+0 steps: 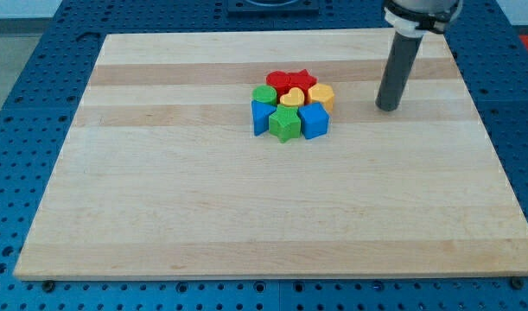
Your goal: Move blue cube to bottom left side of the board
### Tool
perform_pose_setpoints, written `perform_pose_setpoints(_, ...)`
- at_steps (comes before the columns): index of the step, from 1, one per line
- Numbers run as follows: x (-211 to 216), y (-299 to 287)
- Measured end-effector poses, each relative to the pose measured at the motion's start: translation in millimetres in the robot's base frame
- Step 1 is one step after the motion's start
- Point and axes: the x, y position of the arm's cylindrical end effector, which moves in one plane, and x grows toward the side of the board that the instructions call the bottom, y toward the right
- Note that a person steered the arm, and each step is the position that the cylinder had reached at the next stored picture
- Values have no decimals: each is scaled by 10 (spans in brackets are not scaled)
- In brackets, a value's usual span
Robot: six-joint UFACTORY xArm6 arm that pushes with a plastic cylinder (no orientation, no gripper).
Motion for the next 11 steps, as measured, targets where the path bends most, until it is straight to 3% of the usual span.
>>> perform_pose_setpoints(3,526,-1542)
perform_pose_setpoints(4,726,-1670)
perform_pose_setpoints(6,750,-1079)
perform_pose_setpoints(7,889,-1083)
perform_pose_setpoints(9,1122,-2166)
perform_pose_setpoints(11,1186,-2777)
